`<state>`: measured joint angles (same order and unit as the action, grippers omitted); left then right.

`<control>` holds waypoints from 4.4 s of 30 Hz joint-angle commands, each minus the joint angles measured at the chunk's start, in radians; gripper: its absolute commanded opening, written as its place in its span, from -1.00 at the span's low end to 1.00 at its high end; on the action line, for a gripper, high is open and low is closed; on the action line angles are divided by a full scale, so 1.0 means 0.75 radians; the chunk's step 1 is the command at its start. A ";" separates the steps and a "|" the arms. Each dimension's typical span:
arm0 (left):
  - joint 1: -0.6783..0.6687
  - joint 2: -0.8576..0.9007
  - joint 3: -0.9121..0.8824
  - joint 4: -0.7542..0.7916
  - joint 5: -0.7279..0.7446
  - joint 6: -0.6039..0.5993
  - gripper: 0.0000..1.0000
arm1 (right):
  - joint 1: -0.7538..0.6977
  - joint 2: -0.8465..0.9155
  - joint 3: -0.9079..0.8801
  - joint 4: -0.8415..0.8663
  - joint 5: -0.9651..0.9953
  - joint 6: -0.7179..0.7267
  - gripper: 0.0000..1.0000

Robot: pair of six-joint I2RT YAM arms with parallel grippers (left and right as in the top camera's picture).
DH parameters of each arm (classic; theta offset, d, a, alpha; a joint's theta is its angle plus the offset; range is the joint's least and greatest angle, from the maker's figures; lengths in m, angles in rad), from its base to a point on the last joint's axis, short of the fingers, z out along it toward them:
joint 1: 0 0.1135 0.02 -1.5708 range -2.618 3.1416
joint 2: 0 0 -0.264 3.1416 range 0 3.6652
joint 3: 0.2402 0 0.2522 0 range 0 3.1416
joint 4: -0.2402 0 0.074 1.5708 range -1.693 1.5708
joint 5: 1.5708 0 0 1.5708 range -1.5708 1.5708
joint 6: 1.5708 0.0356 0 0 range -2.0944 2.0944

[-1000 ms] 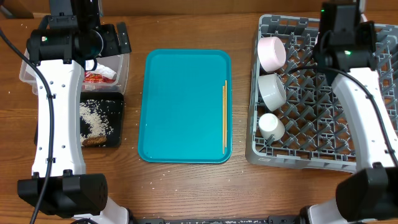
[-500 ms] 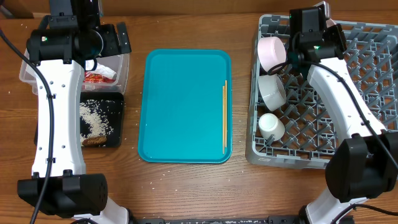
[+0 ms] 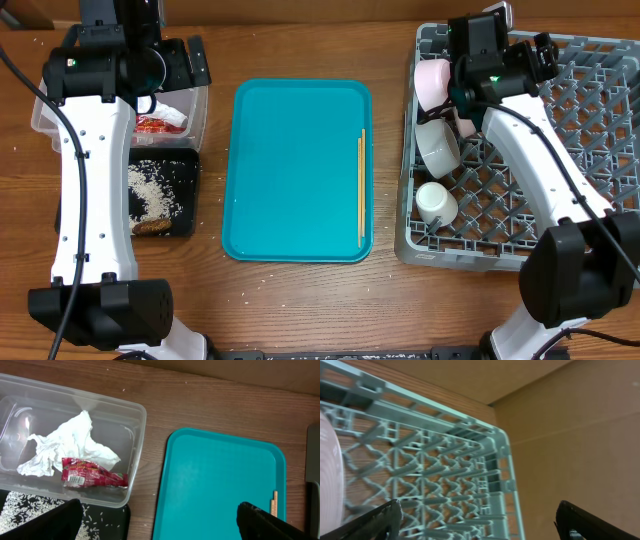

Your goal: Sort waste into correct bins and load items into the dishwasher

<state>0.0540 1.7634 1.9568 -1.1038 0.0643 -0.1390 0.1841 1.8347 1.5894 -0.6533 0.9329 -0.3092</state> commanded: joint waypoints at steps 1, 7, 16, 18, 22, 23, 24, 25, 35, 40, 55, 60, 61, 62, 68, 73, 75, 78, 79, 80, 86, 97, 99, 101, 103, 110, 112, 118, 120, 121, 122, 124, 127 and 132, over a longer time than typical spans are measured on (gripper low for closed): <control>-0.003 -0.001 0.013 0.001 0.005 0.016 1.00 | -0.004 -0.155 0.013 -0.029 -0.224 0.132 1.00; -0.003 -0.001 0.013 0.001 0.005 0.016 1.00 | -0.004 -0.359 0.013 -0.102 -0.600 0.239 1.00; -0.003 -0.001 0.013 0.001 0.005 0.016 0.99 | 0.019 -0.442 -0.003 -0.203 -1.711 0.570 1.00; -0.003 -0.001 0.013 0.001 0.005 0.016 1.00 | 0.069 -0.410 -0.030 -0.182 -1.790 0.635 1.00; -0.003 -0.001 0.013 0.001 0.005 0.016 1.00 | 0.279 -0.277 -0.053 -0.222 -1.522 0.746 0.75; -0.003 -0.001 0.013 0.001 0.005 0.016 1.00 | 0.338 -0.231 -0.053 -0.241 -1.436 0.784 0.72; -0.003 -0.001 0.013 0.001 0.005 0.016 0.99 | 0.384 -0.188 -0.053 -0.251 -1.368 0.824 0.72; -0.003 -0.001 0.013 0.001 0.005 0.016 1.00 | 0.421 -0.149 -0.053 -0.259 -1.312 0.861 0.71; -0.003 -0.001 0.013 0.001 0.005 0.016 0.99 | 0.547 0.196 -0.053 -0.292 -1.113 1.005 0.09; -0.003 -0.001 0.013 0.001 0.005 0.016 0.99 | 0.540 0.281 -0.054 -0.299 -1.095 1.022 0.09; -0.003 -0.001 0.013 0.001 0.005 0.016 1.00 | 0.539 0.342 -0.154 -0.209 -1.095 1.023 0.10; -0.003 -0.001 0.013 0.001 0.005 0.016 0.99 | 0.538 0.342 -0.175 -0.183 -1.095 1.024 0.10; -0.003 -0.001 0.013 0.001 0.005 0.016 1.00 | 0.538 0.342 -0.175 -0.182 -1.095 1.034 0.10; -0.003 -0.001 0.013 0.001 0.005 0.016 1.00 | 0.538 0.342 -0.176 -0.182 -1.096 1.038 0.10; -0.003 -0.001 0.013 0.001 0.005 0.016 1.00 | 0.539 0.345 -0.184 -0.183 -1.157 1.042 0.10; -0.003 -0.001 0.013 0.001 0.005 0.016 1.00 | 0.550 0.345 -0.183 -0.179 -1.229 1.007 0.04; -0.003 -0.001 0.013 0.001 0.005 0.016 1.00 | 0.556 0.344 -0.179 -0.179 -1.242 0.978 0.00; -0.003 -0.001 0.013 0.001 0.005 0.016 1.00 | 0.557 0.322 -0.153 -0.199 -1.236 0.958 0.01; -0.003 -0.001 0.013 0.001 0.005 0.016 1.00 | 0.557 0.308 -0.145 -0.204 -1.236 0.940 0.00; -0.003 -0.001 0.013 0.001 0.005 0.016 1.00 | 0.557 0.289 -0.139 -0.204 -1.233 0.924 0.00; -0.003 -0.001 0.013 0.001 0.005 0.016 1.00 | 0.557 0.221 -0.138 -0.204 -1.080 0.900 0.01; -0.003 -0.001 0.013 0.001 0.005 0.016 1.00 | 0.546 0.237 -0.139 -0.171 -0.808 0.900 -0.19; -0.003 -0.001 0.013 0.001 0.005 0.016 1.00 | 0.546 0.243 -0.139 -0.164 -0.778 0.899 -0.20; -0.003 -0.001 0.013 0.001 0.005 0.016 1.00 | 0.546 0.254 -0.140 -0.153 -0.776 0.894 -0.20; -0.003 -0.001 0.013 0.001 0.005 0.016 1.00 | 0.546 0.273 -0.141 -0.147 -0.777 0.890 -0.21; -0.003 -0.001 0.013 0.001 0.005 0.016 0.99 | 0.549 0.301 -0.141 -0.137 -0.787 0.890 -0.21; -0.003 -0.001 0.013 0.001 0.005 0.016 1.00 | 0.550 0.301 -0.141 -0.127 -0.800 0.867 -0.21; -0.003 -0.001 0.013 0.001 0.005 0.016 1.00 | 0.550 0.308 -0.142 -0.087 -0.836 0.820 -0.21; -0.003 -0.001 0.013 0.001 0.005 0.016 1.00 | 0.550 0.325 -0.142 -0.078 -0.836 0.820 -0.21; -0.003 -0.001 0.013 0.001 0.005 0.016 0.99 | 0.550 0.336 -0.142 -0.076 -0.836 0.820 -0.21; -0.003 -0.001 0.013 0.001 0.005 0.016 1.00 | 0.550 0.347 -0.143 -0.072 -0.836 0.820 -0.21; -0.003 -0.001 0.013 0.001 0.005 0.016 1.00 | 0.550 0.365 -0.145 -0.066 -0.836 0.820 -0.21; -0.003 -0.001 0.013 0.001 0.005 0.016 0.99 | 0.550 0.386 -0.146 -0.062 -0.837 0.820 -0.21; -0.003 -0.001 0.013 0.001 0.005 0.016 1.00 | 0.550 0.388 -0.146 -0.057 -0.845 0.820 -0.21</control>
<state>0.0540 1.7634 1.9568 -1.1038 0.0643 -0.1390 0.5987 2.1132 1.4658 -0.6983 0.2993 0.3096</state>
